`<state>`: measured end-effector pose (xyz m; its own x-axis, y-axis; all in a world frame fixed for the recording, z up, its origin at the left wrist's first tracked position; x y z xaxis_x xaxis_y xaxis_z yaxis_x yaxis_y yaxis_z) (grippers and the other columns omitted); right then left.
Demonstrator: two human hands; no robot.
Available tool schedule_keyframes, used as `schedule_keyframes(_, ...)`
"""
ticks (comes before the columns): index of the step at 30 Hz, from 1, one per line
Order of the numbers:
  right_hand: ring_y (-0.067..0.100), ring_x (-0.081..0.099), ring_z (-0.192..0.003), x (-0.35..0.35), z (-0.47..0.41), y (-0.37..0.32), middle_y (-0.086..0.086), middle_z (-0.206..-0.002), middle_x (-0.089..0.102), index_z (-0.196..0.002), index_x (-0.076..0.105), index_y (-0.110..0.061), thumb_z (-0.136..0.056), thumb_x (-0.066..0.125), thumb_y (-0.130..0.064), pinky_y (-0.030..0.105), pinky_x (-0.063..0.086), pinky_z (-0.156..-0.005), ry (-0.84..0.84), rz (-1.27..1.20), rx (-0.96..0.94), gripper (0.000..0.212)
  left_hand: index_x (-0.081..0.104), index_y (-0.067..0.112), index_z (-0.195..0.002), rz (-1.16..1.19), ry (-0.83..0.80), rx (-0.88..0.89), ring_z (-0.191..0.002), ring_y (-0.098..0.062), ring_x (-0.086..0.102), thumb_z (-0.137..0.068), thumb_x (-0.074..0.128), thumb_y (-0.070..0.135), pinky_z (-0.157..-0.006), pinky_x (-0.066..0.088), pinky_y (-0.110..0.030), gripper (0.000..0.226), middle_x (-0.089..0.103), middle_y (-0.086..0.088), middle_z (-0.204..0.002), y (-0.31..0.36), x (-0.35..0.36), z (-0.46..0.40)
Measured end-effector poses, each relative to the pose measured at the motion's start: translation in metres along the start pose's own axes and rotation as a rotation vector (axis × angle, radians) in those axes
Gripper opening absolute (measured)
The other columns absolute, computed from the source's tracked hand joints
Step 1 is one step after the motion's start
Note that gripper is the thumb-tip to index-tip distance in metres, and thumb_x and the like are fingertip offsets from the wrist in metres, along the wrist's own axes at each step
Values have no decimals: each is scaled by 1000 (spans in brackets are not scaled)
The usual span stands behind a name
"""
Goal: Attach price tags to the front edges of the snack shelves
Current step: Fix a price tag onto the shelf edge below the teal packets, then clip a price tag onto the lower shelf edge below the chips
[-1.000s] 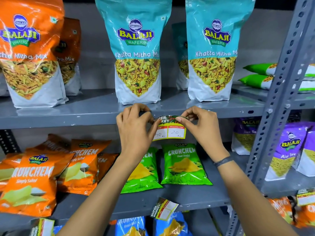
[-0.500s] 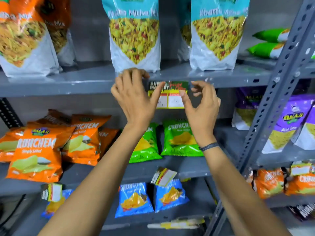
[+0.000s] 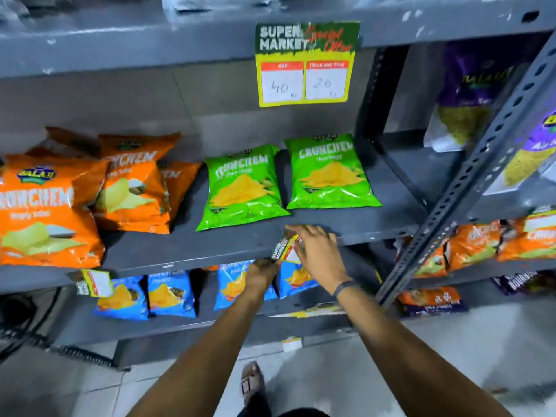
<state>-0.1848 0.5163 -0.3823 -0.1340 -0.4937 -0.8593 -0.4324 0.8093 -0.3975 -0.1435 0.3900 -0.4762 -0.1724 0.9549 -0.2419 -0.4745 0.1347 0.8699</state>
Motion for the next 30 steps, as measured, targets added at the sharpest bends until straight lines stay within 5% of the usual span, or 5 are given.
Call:
schedule_keyframes(7,31,61,-99,17,-28,7,11,-104,70,-107,62,-22,-87,57,-20,40,39,-78,-25,-76,98,21,50,23,-51,19,55,83,-39,1,53,-92,56,18,-55,46,-24,41,70,4,-49,2,1,-13)
schedule_keyframes(17,32,65,-79,18,-24,30,12,-78,73,-80,65,-18,-76,73,-36,43,48,-77,-96,-232,218,20,61,9,-86,-708,196,391,-93,-41,62,-94,47,28,-67,48,-41,25,70,-22,-94,58,-28,8)
schedule_keyframes(21,25,59,-76,14,-4,19,-1,-66,67,-65,62,-21,-67,78,-34,30,20,-69,-102,-15,16,21,64,23,-105,-1087,160,552,-100,-29,63,-95,42,38,-70,50,-33,28,71,-5,-104,58,-22,14)
schedule_keyframes(26,26,58,-72,28,-2,11,-2,-62,63,-59,57,-20,-57,83,-29,35,22,-65,-168,264,-77,27,69,16,-67,-1414,114,482,-59,-25,70,-80,67,41,-48,50,-23,28,73,-6,-62,48,-14,5)
schedule_keyframes(30,25,58,-68,33,-5,8,-2,-60,62,-57,57,-19,-52,82,-30,34,21,-63,-186,466,-51,28,67,12,-86,-1408,80,474,-85,-33,69,-91,50,25,-68,51,-30,22,74,-10,-90,42,-7,-5)
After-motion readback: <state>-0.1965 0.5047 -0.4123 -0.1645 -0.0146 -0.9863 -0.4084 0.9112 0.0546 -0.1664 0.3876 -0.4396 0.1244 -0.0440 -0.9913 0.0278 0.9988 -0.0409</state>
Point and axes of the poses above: each hand's wrist, its own z-axis away from the middle knuckle, its own x-axis out of the palm, y = z × x, the point moved 9 cm from there along -z, towards the middle knuckle
